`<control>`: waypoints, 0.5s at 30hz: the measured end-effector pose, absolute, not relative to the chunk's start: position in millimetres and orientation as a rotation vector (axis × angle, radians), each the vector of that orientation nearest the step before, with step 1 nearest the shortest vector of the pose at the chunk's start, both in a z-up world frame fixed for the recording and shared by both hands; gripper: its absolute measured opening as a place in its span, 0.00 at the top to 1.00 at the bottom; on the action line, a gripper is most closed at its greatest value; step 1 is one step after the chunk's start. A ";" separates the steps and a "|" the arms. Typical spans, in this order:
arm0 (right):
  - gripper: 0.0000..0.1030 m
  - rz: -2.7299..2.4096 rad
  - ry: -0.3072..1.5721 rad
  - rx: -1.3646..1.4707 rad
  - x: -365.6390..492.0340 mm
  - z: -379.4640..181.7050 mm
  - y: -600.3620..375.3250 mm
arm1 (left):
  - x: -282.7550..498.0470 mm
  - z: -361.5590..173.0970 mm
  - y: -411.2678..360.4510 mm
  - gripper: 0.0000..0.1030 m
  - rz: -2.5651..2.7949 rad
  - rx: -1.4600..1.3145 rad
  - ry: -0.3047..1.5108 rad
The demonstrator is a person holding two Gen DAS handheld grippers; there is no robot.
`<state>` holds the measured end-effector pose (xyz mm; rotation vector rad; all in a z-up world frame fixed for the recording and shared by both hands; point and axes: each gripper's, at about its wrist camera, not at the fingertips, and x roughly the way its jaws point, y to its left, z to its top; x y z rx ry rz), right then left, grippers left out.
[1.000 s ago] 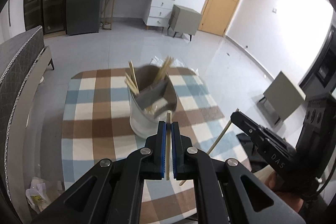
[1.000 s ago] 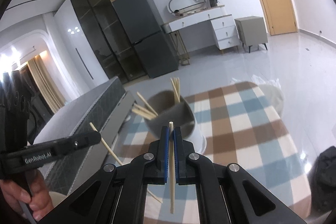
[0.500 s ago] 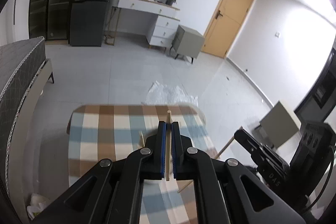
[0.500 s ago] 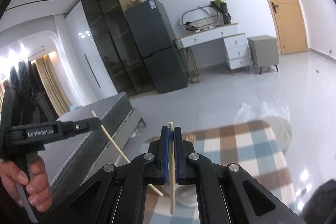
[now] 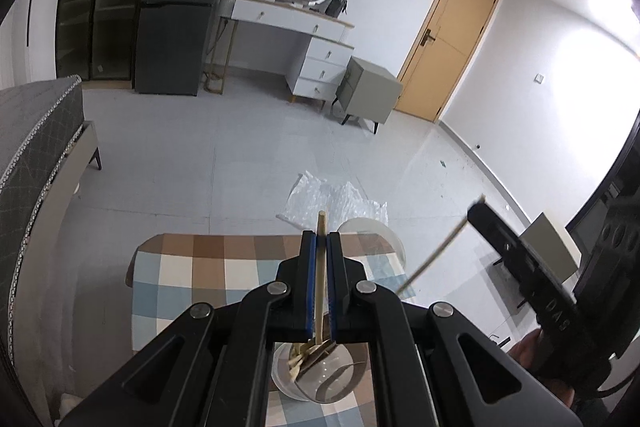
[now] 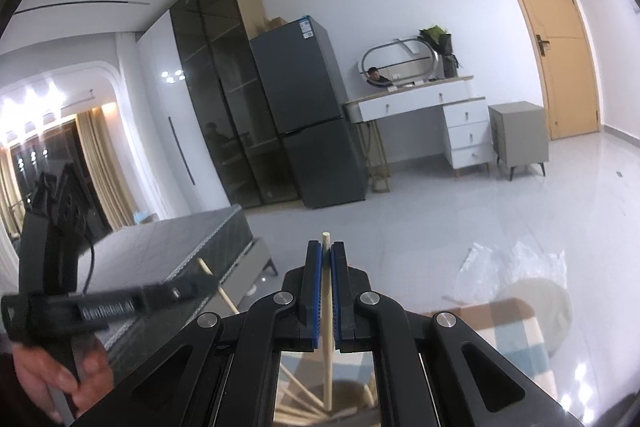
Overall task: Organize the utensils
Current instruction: 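Lower both chopsticks into the holder and open both tools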
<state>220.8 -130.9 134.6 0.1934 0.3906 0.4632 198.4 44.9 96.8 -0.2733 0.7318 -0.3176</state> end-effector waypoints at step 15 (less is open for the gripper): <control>0.96 0.477 0.479 0.121 239.3 94.6 -118.7 | 201.6 71.2 35.7 1.00 -0.338 -0.246 0.788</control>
